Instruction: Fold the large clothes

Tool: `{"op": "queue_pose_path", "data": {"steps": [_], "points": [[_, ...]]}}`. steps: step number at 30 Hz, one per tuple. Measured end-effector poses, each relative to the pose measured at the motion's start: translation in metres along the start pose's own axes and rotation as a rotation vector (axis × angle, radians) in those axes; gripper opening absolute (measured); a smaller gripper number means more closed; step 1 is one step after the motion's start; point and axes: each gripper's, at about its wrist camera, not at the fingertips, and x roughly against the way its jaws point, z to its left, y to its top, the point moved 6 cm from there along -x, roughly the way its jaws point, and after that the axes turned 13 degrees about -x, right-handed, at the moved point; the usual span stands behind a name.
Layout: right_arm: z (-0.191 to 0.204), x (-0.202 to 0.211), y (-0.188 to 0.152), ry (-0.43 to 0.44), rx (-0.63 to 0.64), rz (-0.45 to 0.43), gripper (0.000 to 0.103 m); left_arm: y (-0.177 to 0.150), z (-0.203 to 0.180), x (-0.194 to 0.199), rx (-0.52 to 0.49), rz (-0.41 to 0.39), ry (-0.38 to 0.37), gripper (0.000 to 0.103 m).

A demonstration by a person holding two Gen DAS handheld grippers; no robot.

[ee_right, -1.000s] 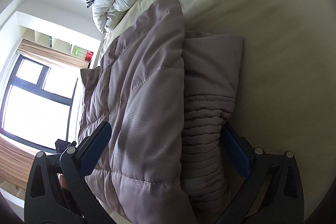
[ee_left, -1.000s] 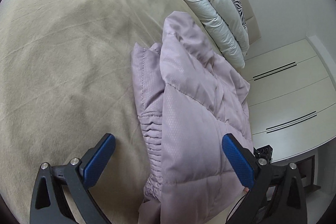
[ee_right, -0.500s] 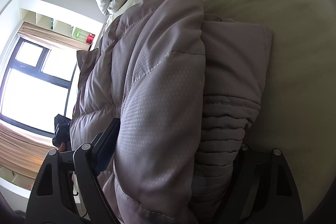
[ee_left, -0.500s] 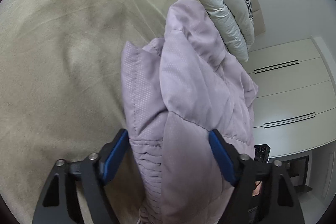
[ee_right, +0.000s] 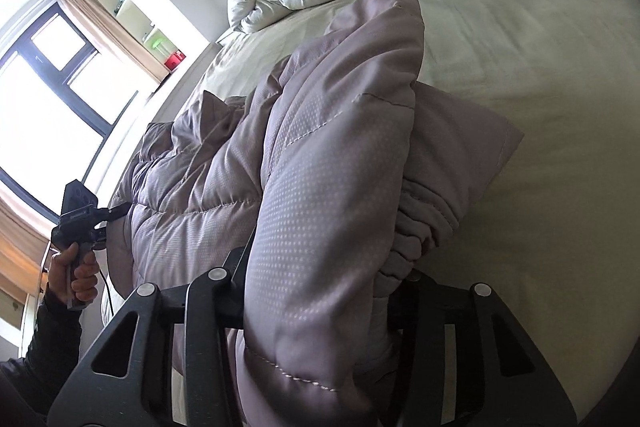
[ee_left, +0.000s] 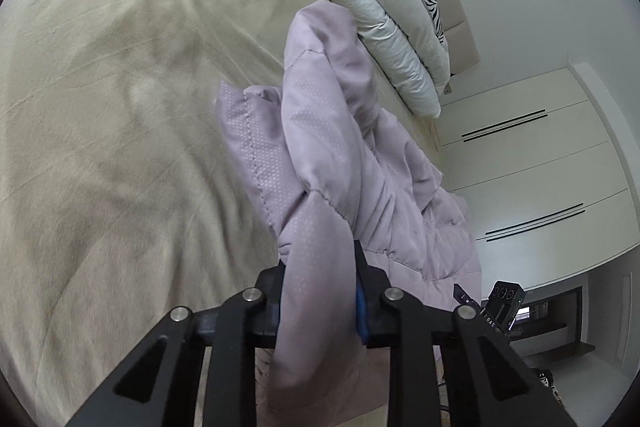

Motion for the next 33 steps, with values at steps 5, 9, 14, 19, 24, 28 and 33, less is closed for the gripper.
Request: {"op": "queue_pose_path", "data": {"steps": [5, 9, 14, 19, 24, 28, 33], "points": [[0.023, 0.027, -0.034, 0.034, 0.007, 0.018, 0.042, -0.035, -0.020, 0.044, -0.032, -0.003, 0.000, 0.026], [0.031, 0.045, -0.069, 0.061, -0.002, 0.044, 0.042, -0.068, -0.026, 0.074, -0.057, 0.004, 0.012, 0.026], [0.013, 0.040, -0.103, 0.090, -0.057, 0.064, 0.042, -0.096, 0.001, 0.073, -0.030, 0.033, 0.032, 0.027], [-0.051, 0.018, -0.132, 0.106, -0.226, 0.108, 0.057, -0.110, 0.038, 0.056, 0.041, 0.045, 0.047, 0.041], [-0.075, 0.003, -0.142, 0.157, -0.311, 0.104, 0.076, -0.118, 0.055, 0.046, 0.089, 0.034, 0.053, 0.060], [-0.076, 0.011, -0.147, 0.130, -0.326, 0.095, 0.079, -0.122, 0.051, 0.056, 0.085, -0.003, 0.080, 0.062], [-0.095, 0.064, -0.161, 0.084, -0.362, 0.008, 0.079, -0.122, 0.029, 0.106, -0.023, -0.106, 0.173, 0.071]]}}
